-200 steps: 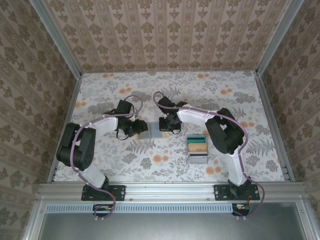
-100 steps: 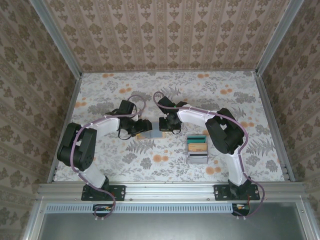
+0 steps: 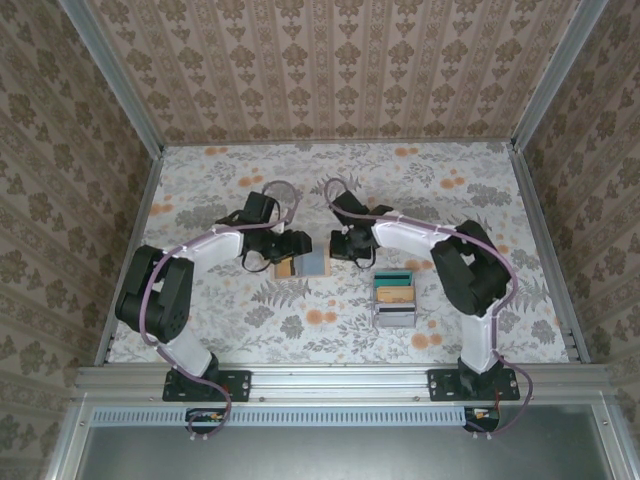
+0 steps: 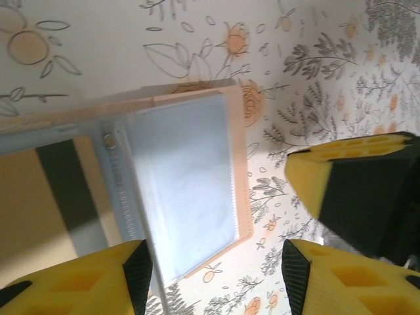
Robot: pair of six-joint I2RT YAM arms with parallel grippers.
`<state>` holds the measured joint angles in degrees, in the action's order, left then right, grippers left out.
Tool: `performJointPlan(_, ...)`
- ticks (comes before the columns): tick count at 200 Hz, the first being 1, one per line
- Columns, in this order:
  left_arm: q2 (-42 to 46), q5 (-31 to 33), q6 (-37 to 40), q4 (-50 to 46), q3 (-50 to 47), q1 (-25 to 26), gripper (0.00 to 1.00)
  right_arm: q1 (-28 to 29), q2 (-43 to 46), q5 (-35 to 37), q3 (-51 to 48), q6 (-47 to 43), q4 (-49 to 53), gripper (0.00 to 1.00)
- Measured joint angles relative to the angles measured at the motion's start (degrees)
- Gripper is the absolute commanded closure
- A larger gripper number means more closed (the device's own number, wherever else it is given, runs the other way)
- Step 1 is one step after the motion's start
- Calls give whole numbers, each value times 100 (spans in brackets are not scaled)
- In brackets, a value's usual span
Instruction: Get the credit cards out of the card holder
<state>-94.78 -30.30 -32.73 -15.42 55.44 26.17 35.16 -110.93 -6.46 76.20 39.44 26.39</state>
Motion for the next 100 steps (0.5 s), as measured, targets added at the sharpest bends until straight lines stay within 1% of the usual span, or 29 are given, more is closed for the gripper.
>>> performJointPlan(28, -70, -55, -37, 61, 129, 264, 47, -136, 356, 22, -52, 26, -157, 100)
performJointPlan(43, -184, -98, -52, 116, 225, 396, 47, -136, 420, 17, -52, 33, -236, 100)
performJointPlan(54, -225, -105, -57, 138, 234, 448, 49, -136, 420, 15, -52, 52, -282, 100)
performJointPlan(83, -199, -98, -63, 103, 223, 350, 53, -101, 413, -26, -55, 90, -317, 97)
performJointPlan(92, -136, -92, -63, 87, 173, 247, 56, -85, 402, -55, -44, 90, -319, 96)
performJointPlan(100, -37, -61, -61, 70, 98, 131, 61, -59, 361, -111, -2, 90, -315, 96)
